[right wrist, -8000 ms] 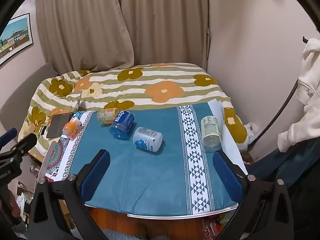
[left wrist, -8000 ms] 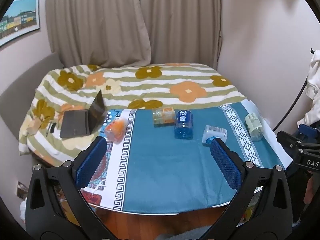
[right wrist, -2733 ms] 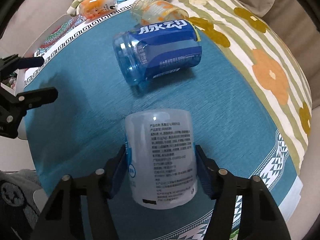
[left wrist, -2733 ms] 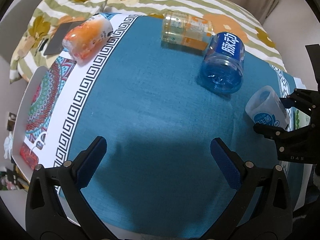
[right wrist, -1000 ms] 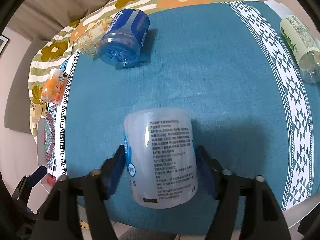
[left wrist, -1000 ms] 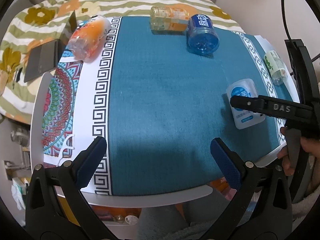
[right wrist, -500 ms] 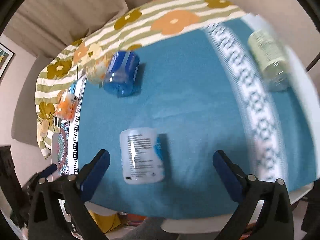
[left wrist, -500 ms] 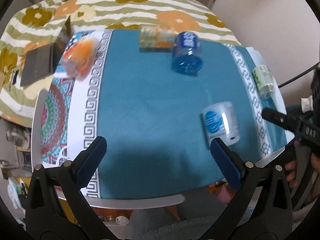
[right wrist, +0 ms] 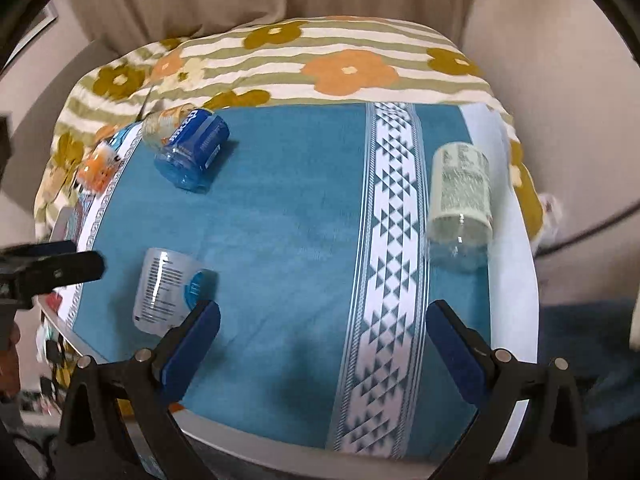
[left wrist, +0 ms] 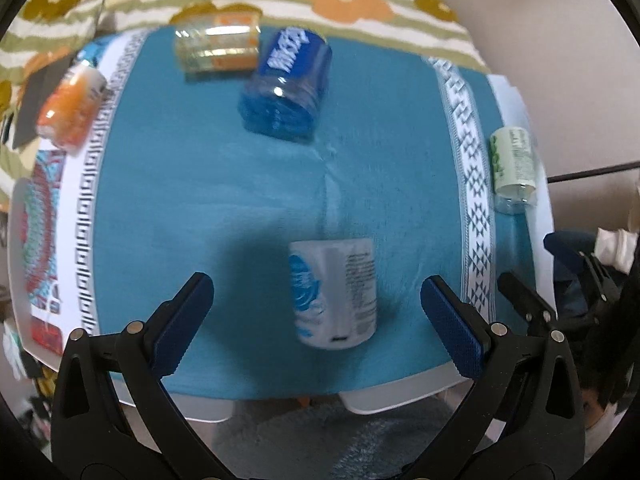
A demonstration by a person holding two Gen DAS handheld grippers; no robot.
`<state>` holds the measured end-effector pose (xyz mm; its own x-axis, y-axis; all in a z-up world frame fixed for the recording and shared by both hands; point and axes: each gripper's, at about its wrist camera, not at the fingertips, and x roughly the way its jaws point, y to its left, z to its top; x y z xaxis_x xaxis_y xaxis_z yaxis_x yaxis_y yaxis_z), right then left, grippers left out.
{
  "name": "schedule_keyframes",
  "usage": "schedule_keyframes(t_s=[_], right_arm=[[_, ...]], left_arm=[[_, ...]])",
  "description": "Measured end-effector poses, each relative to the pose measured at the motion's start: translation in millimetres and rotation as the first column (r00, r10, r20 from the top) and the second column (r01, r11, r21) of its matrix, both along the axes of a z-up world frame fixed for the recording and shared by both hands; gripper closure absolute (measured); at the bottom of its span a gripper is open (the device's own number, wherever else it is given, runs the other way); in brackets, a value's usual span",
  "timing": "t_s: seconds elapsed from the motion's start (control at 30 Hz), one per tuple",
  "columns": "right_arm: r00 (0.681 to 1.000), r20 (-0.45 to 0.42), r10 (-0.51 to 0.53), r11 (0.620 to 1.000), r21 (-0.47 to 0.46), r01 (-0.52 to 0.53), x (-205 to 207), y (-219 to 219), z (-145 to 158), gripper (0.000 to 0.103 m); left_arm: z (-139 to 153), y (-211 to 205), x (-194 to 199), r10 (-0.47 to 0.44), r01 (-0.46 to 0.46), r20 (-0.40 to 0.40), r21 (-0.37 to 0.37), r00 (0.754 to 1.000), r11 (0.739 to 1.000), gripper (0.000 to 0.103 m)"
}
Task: Flip cup upright
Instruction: 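Grasp the white cup with the left gripper around its body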
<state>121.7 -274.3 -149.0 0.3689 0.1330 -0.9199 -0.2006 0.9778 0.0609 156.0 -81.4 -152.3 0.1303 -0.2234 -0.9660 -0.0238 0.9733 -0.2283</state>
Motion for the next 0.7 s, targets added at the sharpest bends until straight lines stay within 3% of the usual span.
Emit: schedule_keyframes(t_s=[0.17,0.4,0.7], right_arm=[[0.995,0.006,0.100,0.995,-0.008,-0.099,14.8,-8.4,-18.5,0.000],[0.977,-0.042,0.208,0.977,0.066,-0.205,28.7,-14.0,-46.0,0.000],[0.963,-0.067,0.259,0.958,0.142,-0.248,35.2,-10.5,-59.9,0.000]], left_arm=[[-23.3,-18.7,14.0,0.033,-0.030,-0.076,0.043,0.997,0.999,0.000],[-51.7,-27.7,21.7,0.076,-0.063,-0.186,0.073,0.980,0.995,0.016],[-68.4,-33.3,28.5,0.101,-0.080,-0.236,0.096,0.967,0.992,0.018]])
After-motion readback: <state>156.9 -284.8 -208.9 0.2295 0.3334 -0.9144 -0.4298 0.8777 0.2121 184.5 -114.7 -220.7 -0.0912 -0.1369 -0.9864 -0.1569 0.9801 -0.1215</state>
